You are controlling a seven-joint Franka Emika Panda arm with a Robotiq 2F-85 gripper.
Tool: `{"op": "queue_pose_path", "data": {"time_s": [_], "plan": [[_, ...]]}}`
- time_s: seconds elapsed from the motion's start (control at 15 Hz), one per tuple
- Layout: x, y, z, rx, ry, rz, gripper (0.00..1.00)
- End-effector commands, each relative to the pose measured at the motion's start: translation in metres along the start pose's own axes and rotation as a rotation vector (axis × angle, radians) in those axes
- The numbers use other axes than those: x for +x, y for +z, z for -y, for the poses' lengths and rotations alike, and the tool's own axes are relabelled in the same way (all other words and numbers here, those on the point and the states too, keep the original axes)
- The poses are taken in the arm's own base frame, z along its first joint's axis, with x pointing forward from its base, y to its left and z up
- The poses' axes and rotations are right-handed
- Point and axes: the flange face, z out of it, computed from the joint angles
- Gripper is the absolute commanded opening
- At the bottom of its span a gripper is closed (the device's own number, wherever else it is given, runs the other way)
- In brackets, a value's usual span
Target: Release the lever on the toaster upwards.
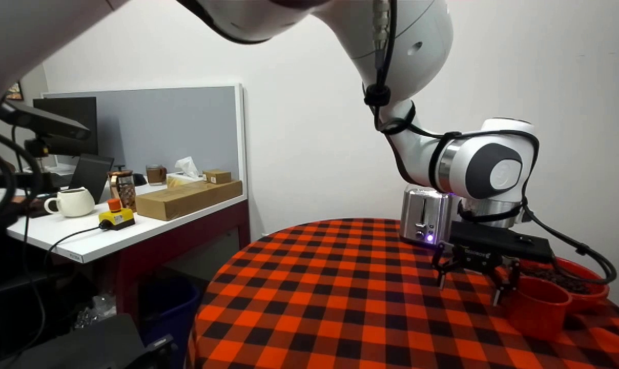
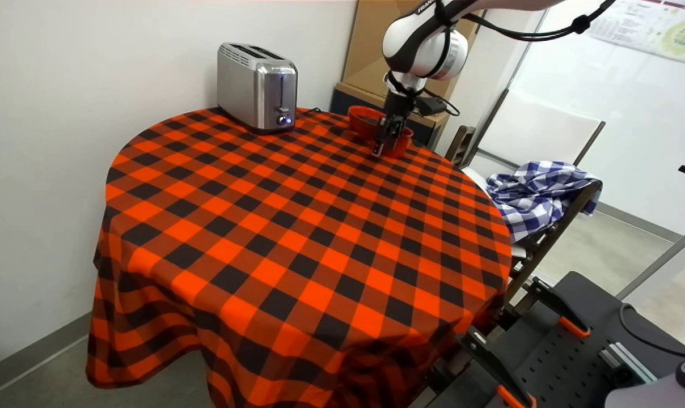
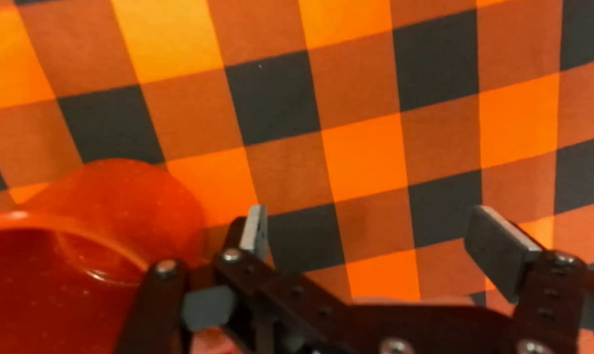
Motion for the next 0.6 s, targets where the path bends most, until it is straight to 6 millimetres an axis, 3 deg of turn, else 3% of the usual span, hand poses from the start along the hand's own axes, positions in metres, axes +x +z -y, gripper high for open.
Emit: {"op": "queue_pose_path", "data": {"time_s": [0.0,0.07,0.2,0.53], "plan": [[0.043,0.016,0.009,0.038,-0.02,0.014,1.0],[0.022,0.004,0.009,0.019,-0.02,0.011,1.0],[0.028,0.011,0.014,0.021,-0.028,0.013,1.0],[0.023,0.011,0.007,0.021,-0.016,0.013,1.0]]}}
